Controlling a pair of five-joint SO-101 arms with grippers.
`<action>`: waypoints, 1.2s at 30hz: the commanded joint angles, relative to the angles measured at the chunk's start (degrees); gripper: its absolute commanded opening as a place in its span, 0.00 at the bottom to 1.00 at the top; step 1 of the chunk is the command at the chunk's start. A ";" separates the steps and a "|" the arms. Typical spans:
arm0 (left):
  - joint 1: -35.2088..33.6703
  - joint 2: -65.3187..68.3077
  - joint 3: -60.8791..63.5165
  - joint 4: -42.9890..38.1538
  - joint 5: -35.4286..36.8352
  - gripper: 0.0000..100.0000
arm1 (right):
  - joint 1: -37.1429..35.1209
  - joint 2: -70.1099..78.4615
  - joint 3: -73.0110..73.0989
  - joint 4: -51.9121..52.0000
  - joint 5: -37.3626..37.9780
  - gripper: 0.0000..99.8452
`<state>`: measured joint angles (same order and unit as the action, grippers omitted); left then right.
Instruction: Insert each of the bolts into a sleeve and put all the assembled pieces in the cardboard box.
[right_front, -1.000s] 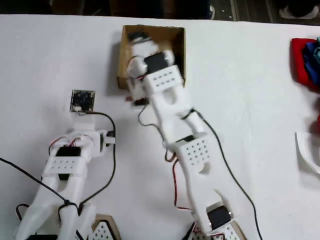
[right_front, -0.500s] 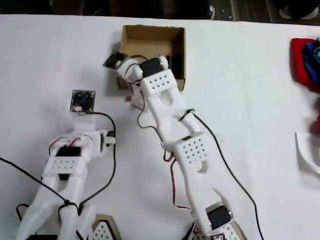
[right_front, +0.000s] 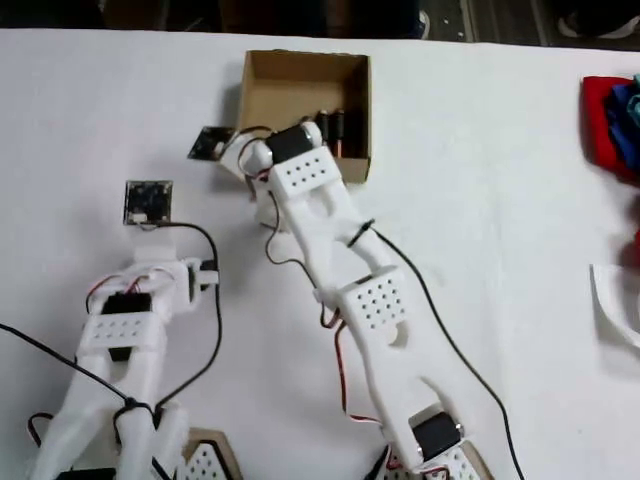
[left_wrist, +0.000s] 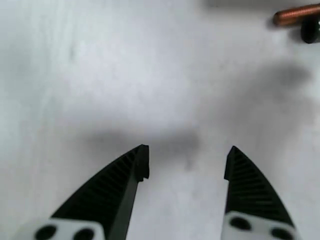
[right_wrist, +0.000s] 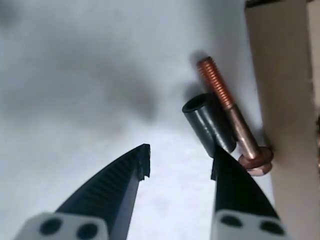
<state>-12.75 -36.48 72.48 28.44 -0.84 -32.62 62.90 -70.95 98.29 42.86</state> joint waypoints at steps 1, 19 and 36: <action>-0.62 -0.18 -0.75 -1.05 0.35 0.26 | -0.40 -0.75 -0.26 -0.66 0.70 0.19; -0.62 -0.18 -0.75 -1.05 0.35 0.26 | -0.13 1.71 -4.48 -2.68 0.88 0.19; -0.62 -0.18 -0.75 -1.05 0.35 0.26 | -0.66 5.23 -4.48 -2.68 0.53 0.10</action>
<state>-12.66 -36.48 72.48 28.44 -0.84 -32.53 68.62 -74.02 95.74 43.30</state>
